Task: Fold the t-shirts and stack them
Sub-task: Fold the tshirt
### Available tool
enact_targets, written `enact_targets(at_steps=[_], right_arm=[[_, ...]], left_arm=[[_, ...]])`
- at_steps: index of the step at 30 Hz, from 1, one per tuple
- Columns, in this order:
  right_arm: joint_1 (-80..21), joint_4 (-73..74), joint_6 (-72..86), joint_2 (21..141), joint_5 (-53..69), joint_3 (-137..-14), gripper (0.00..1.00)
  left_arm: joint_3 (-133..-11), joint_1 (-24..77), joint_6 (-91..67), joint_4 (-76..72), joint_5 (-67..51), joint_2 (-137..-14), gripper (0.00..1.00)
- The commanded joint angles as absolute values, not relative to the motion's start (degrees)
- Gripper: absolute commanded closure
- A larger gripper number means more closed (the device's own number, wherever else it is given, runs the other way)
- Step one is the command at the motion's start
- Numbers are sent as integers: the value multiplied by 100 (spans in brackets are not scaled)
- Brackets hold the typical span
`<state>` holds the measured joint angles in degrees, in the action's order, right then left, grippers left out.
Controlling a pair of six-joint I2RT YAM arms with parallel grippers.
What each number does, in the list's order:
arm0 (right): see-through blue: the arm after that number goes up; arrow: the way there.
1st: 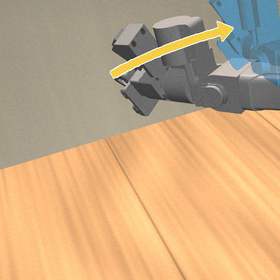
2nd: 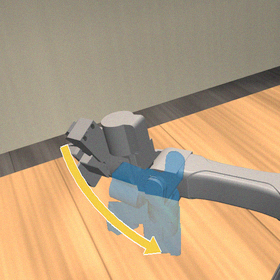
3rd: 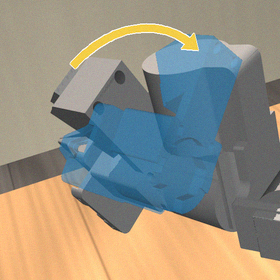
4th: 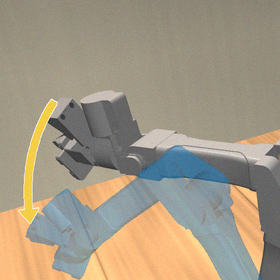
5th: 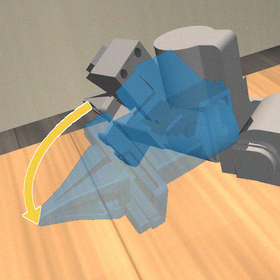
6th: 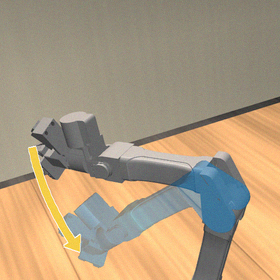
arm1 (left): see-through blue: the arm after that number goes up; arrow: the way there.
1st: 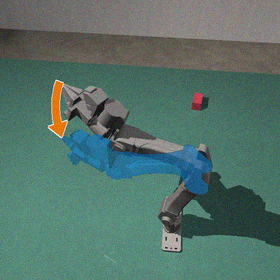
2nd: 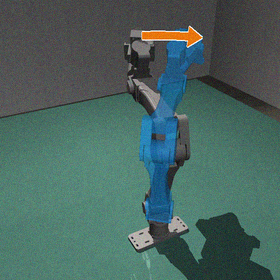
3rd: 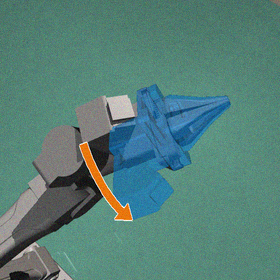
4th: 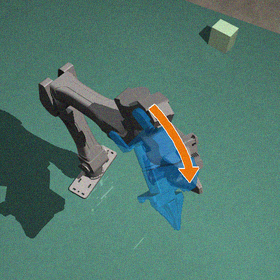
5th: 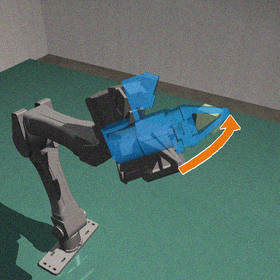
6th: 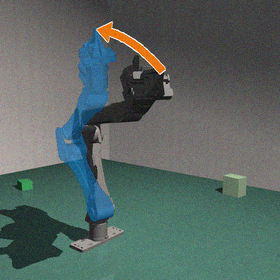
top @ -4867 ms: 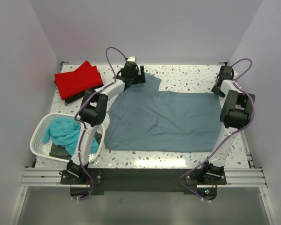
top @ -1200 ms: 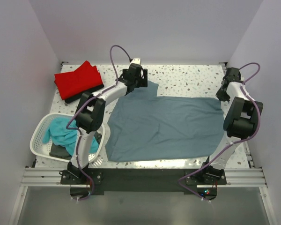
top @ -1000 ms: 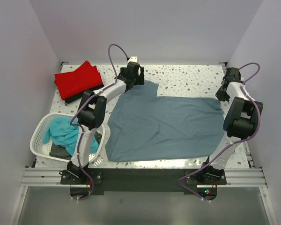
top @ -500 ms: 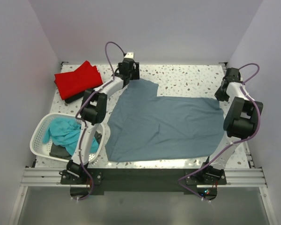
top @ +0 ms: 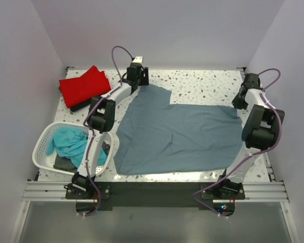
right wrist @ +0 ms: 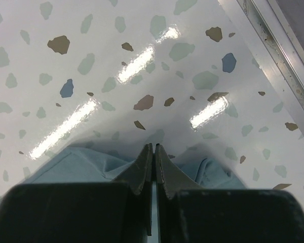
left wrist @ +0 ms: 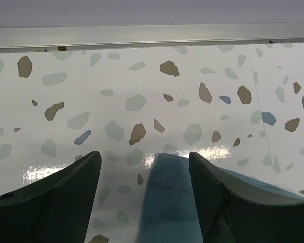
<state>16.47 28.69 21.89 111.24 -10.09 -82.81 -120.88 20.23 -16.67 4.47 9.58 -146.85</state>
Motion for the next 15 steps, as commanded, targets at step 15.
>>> enact_targets(at_steps=[15], right_arm=[[1652,2786,2294,11162,-870,-8279,100]], left_arm=[[-12305,2004,-1758,184,475,-14792,31]])
